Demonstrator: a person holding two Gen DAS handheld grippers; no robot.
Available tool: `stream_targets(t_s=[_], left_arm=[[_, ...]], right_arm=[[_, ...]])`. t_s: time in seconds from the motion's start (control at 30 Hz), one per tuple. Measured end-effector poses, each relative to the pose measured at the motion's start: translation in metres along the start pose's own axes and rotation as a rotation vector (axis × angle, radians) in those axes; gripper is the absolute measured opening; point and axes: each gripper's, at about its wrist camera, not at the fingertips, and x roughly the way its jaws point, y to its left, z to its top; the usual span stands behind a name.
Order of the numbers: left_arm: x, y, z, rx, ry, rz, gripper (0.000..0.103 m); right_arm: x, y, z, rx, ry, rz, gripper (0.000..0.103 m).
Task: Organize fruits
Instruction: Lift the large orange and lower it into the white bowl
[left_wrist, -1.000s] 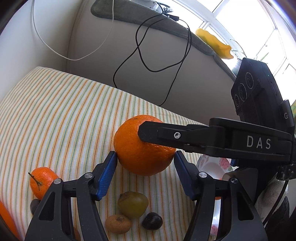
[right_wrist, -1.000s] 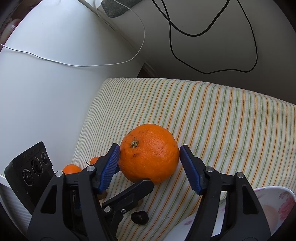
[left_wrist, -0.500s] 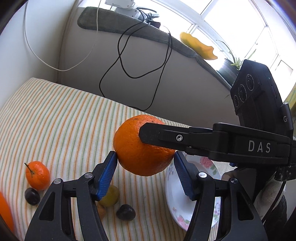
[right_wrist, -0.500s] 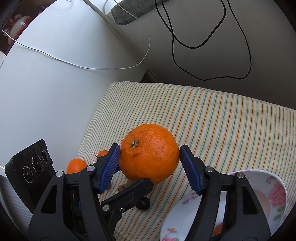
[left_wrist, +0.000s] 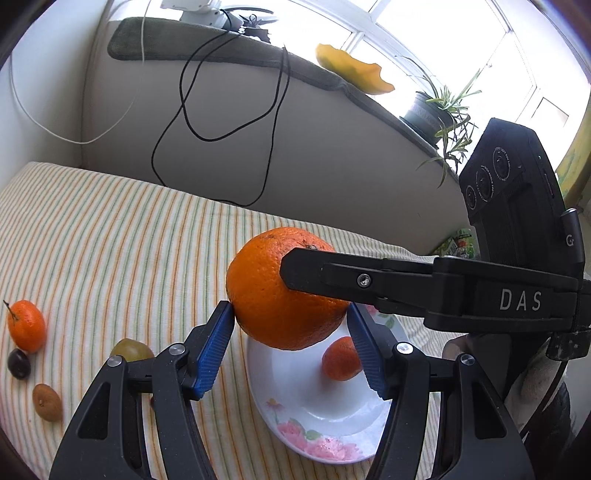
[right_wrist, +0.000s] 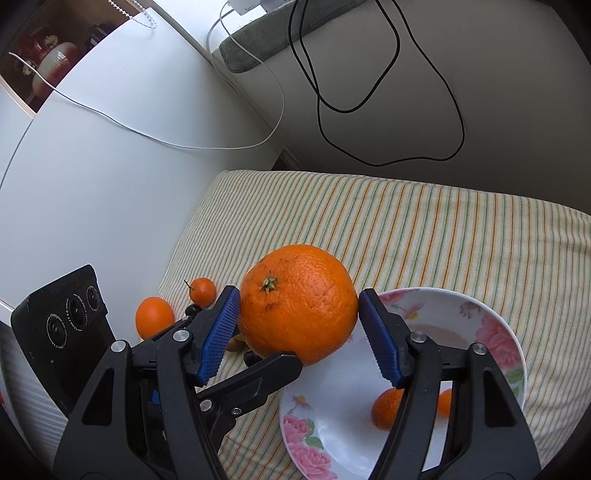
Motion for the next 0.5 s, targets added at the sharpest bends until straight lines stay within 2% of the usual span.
stream_targets(t_s=[0.5], left_arm=[[0.024, -0.02, -0.003, 0.02, 0.065, -0.033, 0.061]], right_arm=[[-0.024, -0.02, -0.022, 0.012, -0.003, -0.053, 0.069]])
